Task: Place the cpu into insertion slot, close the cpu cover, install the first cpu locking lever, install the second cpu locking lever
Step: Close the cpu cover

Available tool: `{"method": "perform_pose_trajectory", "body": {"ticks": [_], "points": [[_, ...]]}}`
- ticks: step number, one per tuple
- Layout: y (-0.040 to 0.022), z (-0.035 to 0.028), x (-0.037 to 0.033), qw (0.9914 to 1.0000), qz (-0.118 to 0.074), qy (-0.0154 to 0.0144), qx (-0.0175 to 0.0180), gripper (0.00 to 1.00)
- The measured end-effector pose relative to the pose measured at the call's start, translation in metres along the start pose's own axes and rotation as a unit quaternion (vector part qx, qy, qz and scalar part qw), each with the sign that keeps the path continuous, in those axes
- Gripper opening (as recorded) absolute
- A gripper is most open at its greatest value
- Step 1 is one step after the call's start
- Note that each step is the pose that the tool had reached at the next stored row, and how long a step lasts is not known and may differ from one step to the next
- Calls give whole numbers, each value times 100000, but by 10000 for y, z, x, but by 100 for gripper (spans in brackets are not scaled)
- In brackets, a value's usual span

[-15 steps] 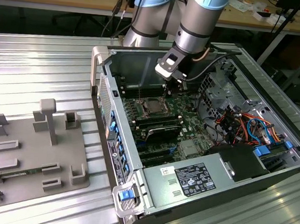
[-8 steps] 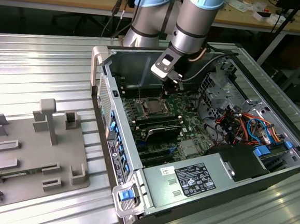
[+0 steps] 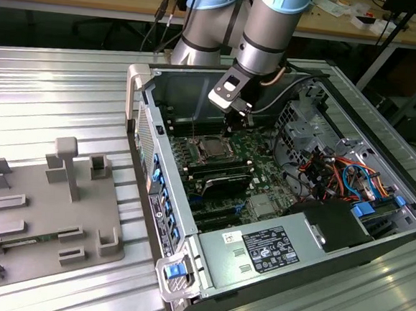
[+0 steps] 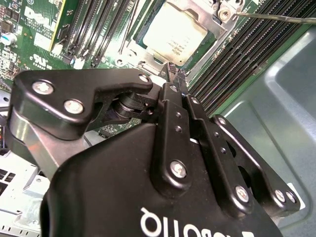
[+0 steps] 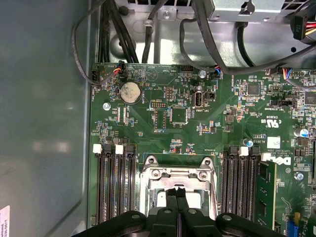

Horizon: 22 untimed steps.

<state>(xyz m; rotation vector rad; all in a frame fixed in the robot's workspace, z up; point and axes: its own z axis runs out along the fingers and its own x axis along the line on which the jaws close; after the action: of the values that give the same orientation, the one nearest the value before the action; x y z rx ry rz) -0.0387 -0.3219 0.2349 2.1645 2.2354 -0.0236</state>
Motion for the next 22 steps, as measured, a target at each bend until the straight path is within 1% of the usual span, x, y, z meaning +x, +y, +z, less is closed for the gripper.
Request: {"method": "perform_pose_trajectory", "body": {"ticks": [7, 9, 11, 15, 18, 21, 22], "points": [[0, 1, 0, 100000, 2, -1, 3, 11], [-19, 2, 2, 100000, 6, 12, -7, 11], [-63, 6, 4, 100000, 0, 3, -4, 11], [-193, 15, 8, 100000, 2, 1, 0, 11], [-240, 26, 11, 100000, -41, -15, 111, 11], [-276, 49, 11, 99998, -163, -46, 562, 11], [-308, 66, 10, 99996, -211, -40, 831, 11]]}}
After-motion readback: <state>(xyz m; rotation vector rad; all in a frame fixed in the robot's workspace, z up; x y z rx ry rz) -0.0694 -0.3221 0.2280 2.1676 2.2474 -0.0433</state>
